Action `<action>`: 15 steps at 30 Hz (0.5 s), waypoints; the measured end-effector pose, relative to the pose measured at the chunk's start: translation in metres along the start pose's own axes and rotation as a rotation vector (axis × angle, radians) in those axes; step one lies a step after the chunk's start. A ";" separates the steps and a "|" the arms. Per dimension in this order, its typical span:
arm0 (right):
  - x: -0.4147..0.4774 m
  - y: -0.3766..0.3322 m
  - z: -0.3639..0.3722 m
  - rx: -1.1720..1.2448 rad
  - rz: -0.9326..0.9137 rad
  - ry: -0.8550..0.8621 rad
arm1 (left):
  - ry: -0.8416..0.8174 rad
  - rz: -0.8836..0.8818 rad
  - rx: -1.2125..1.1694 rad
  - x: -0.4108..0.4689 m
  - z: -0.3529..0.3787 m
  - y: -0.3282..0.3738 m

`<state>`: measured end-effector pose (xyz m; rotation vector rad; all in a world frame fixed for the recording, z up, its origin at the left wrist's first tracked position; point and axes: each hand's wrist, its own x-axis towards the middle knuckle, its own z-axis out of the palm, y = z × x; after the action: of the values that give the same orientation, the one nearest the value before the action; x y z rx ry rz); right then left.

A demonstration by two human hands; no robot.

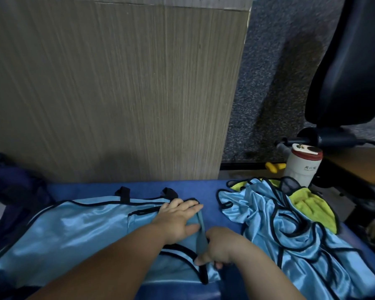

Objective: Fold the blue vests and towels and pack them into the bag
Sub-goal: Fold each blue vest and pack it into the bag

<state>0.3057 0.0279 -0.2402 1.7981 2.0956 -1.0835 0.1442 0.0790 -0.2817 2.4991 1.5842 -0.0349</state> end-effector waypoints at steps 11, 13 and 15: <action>0.009 0.014 -0.002 0.265 0.067 0.328 | 0.006 0.017 -0.001 -0.007 0.004 0.003; 0.012 0.014 0.003 0.223 0.059 0.414 | 0.018 0.016 -0.001 -0.007 0.005 0.003; 0.013 0.011 0.006 0.188 0.049 0.453 | 0.026 0.012 -0.004 -0.007 0.006 0.003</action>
<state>0.3110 0.0344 -0.2561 2.3598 2.2269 -0.9558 0.1450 0.0706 -0.2867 2.5154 1.5778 0.0023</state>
